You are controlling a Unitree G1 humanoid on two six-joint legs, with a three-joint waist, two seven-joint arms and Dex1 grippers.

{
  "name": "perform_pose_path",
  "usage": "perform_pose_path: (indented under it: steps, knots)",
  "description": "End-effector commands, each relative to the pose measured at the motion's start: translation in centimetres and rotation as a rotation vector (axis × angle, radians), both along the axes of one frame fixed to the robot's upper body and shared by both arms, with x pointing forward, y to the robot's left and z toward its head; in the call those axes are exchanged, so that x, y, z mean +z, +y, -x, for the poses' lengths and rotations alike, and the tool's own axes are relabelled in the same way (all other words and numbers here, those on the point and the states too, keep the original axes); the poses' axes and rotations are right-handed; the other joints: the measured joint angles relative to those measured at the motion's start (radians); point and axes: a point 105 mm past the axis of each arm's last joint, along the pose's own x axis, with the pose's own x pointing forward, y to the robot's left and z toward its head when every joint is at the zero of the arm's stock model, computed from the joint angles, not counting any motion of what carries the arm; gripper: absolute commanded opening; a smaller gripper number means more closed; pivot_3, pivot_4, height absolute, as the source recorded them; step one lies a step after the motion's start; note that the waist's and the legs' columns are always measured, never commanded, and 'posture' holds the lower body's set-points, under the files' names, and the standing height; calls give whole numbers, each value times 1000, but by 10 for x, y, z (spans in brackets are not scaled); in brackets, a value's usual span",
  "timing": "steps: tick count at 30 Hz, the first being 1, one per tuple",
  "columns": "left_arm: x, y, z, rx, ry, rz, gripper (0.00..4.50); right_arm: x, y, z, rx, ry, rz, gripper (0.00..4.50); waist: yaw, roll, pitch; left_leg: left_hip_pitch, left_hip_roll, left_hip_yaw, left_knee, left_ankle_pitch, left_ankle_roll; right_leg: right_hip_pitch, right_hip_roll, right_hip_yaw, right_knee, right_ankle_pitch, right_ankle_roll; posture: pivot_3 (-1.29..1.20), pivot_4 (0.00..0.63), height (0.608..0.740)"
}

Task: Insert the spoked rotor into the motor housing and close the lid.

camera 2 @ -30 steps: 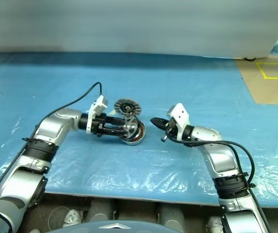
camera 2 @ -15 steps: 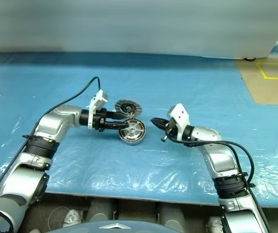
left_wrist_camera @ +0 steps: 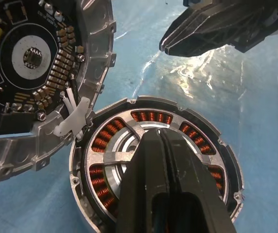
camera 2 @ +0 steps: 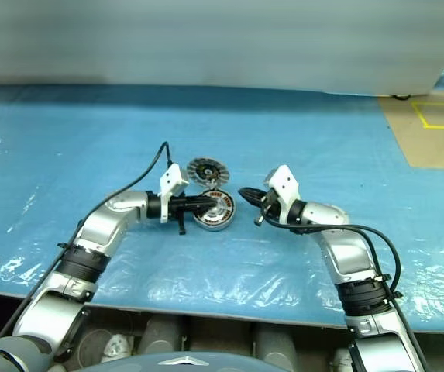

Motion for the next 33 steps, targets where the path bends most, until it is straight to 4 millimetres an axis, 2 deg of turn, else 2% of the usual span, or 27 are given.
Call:
perform_pose_path:
  steps: [1, 3, 5, 8, 11, 14, 16, 18, 20, 23, 26, 33]
  knots:
    - [27, 2, 10, -46, 58, 188, 47, 15, 1, -1, 17, -55, -20, 0, -3, 0, 0, 0, 0, 0, 0, 0, 0, 0, 0, 0, 0, 0, 0, 0, 150, 740]
    - [40, 10, 13, -59, 68, 238, 47, 15, 2, -2, 21, -54, -20, 0, -3, 0, 0, -2, 0, 0, 0, 0, 0, -3, 1, 0, 0, 0, 0, 0, 150, 740]
    - [43, 25, 15, -47, 82, 227, 47, 15, 3, -2, 24, -55, -21, 0, -8, 0, 0, -4, 1, 0, 0, 0, 0, -5, 2, 0, 1, 0, 0, 0, 150, 740]
    - [43, 51, 14, 3, 98, 195, 47, 15, 4, -2, 26, -56, -23, 0, -10, 0, 0, -2, 1, 0, -2, 0, 1, -5, 2, 1, 1, 0, 0, 0, 150, 740]
    - [35, 85, 7, 93, 113, 135, 47, 14, 4, -2, 27, -57, -23, 0, -8, 0, 0, -3, 1, 0, -2, 0, 1, -5, 2, 1, 0, 0, 0, 0, 150, 740]
    - [21, 117, -10, 220, 61, 21, 47, 14, 4, -2, 25, -58, -23, 0, -7, 0, 0, -3, 0, 0, -2, 0, 1, -5, 2, 0, -1, 0, 0, 0, 150, 740]
    - [18, 133, -36, 355, -41, -51, 47, 15, 3, -1, 24, -60, -23, 0, -1, 0, 0, -3, 0, 0, -2, 0, 0, -4, 2, 0, -1, 0, 0, 0, 150, 740]
    - [22, 139, -56, 444, -127, -70, 47, 15, 2, 0, 22, -60, -22, 0, 8, 0, 0, -4, 1, 0, -1, 0, 0, -3, 2, 0, -1, 0, 0, 0, 150, 740]
    - [31, 125, -72, 455, -182, -26, 47, 15, 2, 0, 20, -60, -21, 0, 16, 0, 0, -4, 0, -1, 1, 0, 0, -2, 1, 0, -2, 0, 0, 0, 150, 740]
    - [44, 94, -85, 398, -206, 60, 47, 15, 2, 0, 17, -61, -20, 0, 23, -1, 0, -5, -1, -1, 2, 0, 0, -2, 0, 0, -2, 0, 0, 0, 150, 740]
    - [55, 66, -94, 345, -232, 106, 47, 16, 2, 1, 14, -62, -20, 0, 21, -1, 1, -5, 0, -1, 2, 0, 0, -3, 0, 0, -1, 0, 1, 0, 150, 740]
    - [81, 21, -103, 256, -267, 181, 47, 14, 3, 8, 34, -26, -33, 0, 21, -2, 1, -5, 0, -2, -1, 1, 0, -4, 1, -1, 1, 3, 5, 0, 150, 740]
